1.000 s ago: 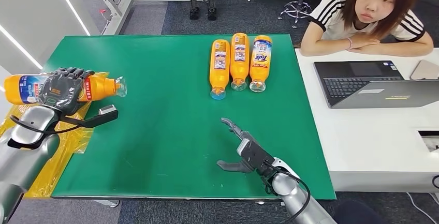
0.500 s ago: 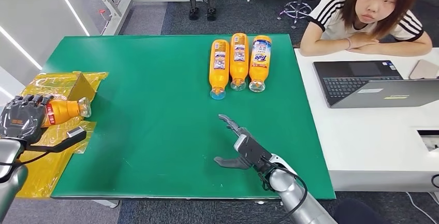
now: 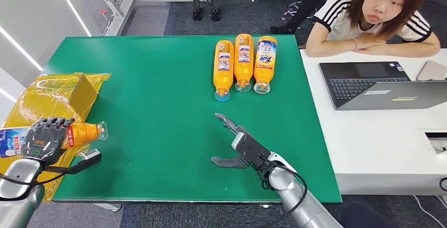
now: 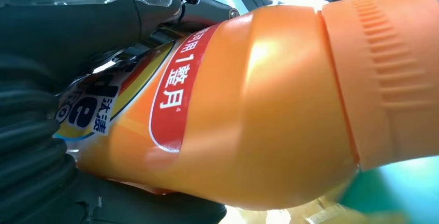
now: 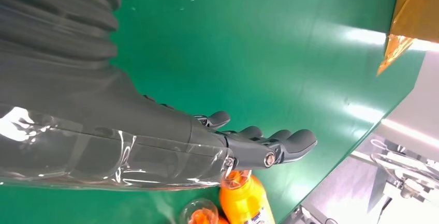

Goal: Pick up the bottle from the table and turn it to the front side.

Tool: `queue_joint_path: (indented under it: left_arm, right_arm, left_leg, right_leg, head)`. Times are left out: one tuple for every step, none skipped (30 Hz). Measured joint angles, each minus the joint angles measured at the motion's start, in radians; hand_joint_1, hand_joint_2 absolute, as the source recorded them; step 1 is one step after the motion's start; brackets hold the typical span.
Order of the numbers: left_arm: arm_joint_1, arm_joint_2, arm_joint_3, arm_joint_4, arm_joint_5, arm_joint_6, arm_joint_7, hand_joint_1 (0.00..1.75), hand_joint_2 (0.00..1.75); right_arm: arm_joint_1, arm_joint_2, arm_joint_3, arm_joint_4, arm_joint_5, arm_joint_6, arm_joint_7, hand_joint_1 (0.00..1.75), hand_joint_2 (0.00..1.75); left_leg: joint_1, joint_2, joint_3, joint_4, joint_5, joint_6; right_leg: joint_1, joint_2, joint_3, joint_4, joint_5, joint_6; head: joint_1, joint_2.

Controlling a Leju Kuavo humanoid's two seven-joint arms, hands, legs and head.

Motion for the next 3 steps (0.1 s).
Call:
queue_joint_path:
  left_arm:
    - [-0.010,-0.012,-0.001,0.026,-0.007,0.003,-0.004,1.75,1.75]
    - [-0.020,-0.023,-0.002,0.052,-0.015,0.004,-0.006,1.75,1.75]
    - [-0.025,-0.028,-0.002,0.066,-0.019,0.005,-0.006,1.75,1.75]
  right_arm:
    - [-0.002,0.003,0.000,0.000,0.000,0.001,0.003,0.00,1.75]
    - [-0.004,0.006,0.001,0.001,0.001,0.002,0.005,0.00,1.75]
    - [-0.004,0.007,0.001,0.001,0.001,0.002,0.006,0.00,1.75]
  left_leg:
    - [0.000,-0.001,0.000,0.000,0.000,0.000]
    - [0.000,-0.001,0.000,0.000,0.000,0.000]
    - [0.000,-0.001,0.000,0.000,0.000,0.000]
  right_leg:
    - [0.000,0.000,0.000,0.000,0.000,0.000]
    - [0.000,-0.001,0.000,0.000,0.000,0.000]
    - [0.000,-0.001,0.000,0.000,0.000,0.000]
  head:
    - [0.000,0.000]
    - [0.000,0.000]
    - [0.000,0.000]
